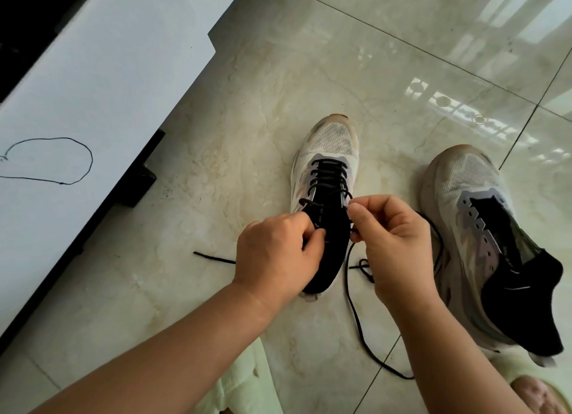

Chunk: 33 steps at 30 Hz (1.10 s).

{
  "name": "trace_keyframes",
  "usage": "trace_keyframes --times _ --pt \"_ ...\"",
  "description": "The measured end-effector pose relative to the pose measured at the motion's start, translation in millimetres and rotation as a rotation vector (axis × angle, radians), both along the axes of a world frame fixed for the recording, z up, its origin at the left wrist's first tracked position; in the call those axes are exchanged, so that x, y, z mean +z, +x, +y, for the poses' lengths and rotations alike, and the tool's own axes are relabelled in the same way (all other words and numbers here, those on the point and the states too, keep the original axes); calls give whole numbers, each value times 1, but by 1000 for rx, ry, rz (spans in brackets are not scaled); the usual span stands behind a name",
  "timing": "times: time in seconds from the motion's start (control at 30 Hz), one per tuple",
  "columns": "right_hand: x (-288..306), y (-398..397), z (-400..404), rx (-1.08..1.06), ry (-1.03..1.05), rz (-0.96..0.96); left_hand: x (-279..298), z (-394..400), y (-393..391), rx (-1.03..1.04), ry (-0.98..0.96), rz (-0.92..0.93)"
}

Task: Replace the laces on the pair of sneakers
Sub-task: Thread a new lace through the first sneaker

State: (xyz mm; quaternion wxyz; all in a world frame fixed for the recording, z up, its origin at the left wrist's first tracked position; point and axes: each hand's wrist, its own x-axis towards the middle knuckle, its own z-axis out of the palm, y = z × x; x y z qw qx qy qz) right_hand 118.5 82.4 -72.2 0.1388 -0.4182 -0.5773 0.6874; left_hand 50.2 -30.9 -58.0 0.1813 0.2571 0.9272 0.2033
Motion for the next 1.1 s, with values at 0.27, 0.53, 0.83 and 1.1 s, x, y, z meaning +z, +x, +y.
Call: trace_keyframes --times 0.27,0.53,0.83,1.1 --pt "4 7 8 308 460 -90 -1 -1 0 0 26 -9" --pt "3 4 9 -54 -60 104 -3 -3 -1 5 50 -31" --pt "-1 11 0 -177 -209 68 -4 -7 -1 51 182 12" --pt "-6 17 -21 33 98 -206 -1 -11 -6 -125 299 173"
